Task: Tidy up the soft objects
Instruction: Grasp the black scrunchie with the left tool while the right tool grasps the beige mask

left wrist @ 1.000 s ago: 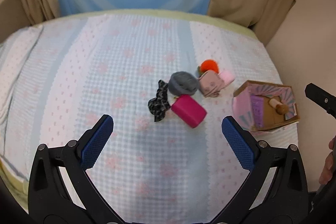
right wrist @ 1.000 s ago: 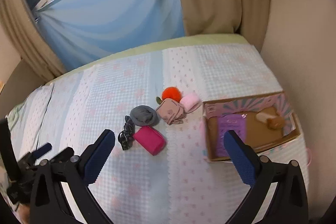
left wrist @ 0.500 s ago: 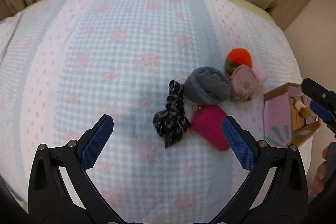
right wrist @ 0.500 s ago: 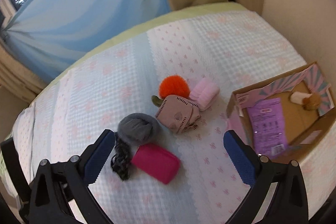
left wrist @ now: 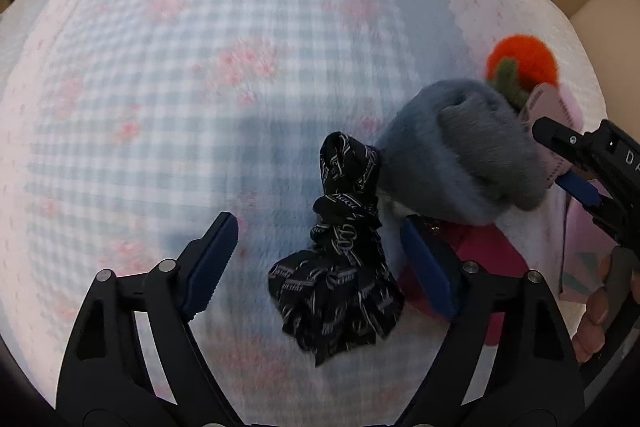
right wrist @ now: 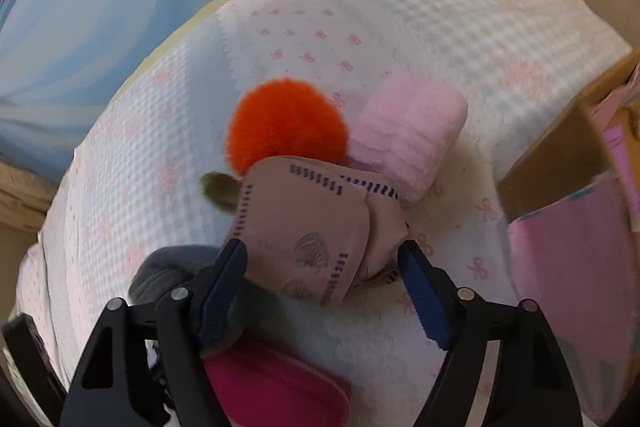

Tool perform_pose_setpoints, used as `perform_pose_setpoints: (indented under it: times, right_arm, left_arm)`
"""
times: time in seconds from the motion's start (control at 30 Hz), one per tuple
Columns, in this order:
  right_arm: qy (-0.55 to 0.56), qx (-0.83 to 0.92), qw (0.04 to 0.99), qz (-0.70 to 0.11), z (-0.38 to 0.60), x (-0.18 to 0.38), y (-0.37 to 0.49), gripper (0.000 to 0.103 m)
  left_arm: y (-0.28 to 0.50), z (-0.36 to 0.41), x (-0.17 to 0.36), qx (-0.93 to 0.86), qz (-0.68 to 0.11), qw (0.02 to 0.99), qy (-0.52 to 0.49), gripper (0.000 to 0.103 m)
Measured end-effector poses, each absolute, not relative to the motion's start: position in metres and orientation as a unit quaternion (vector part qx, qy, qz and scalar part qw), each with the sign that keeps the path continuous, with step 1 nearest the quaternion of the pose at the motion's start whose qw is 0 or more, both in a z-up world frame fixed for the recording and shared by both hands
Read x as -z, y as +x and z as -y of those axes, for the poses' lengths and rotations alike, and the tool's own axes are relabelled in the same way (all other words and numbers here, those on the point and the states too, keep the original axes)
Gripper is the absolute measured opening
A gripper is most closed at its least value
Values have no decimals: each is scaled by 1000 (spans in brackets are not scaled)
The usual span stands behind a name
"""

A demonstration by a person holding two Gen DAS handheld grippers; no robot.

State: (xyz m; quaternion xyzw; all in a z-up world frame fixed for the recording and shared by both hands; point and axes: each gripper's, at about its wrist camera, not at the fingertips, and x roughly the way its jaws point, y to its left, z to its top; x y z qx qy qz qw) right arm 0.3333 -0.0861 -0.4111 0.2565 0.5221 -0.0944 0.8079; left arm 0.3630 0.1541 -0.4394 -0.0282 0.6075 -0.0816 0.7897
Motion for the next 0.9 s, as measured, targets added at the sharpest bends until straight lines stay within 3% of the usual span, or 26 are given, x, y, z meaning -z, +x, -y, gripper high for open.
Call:
perform_pose_setpoints:
  times: [0.13, 0.27, 0.37, 0.47, 0.9]
  right_arm:
    - [272, 83, 805, -520, 89, 422, 335, 55]
    - [251, 72, 810, -525, 84, 424, 337, 45]
    - [245, 68, 810, -529, 82, 424, 338, 35]
    - [241, 68, 812, -528, 80, 422, 333, 33]
    - [231, 72, 825, -511, 81, 400, 314, 24]
  left_arm:
    - [364, -149, 454, 79, -614, 785, -16, 82]
    - [357, -134, 463, 72, -605, 792, 33, 80]
    - [352, -132, 463, 65, -598, 798, 41, 63]
    - [351, -136, 457, 69, -590, 804, 37, 33]
    - [338, -152, 436, 73, -577, 813, 24, 31]
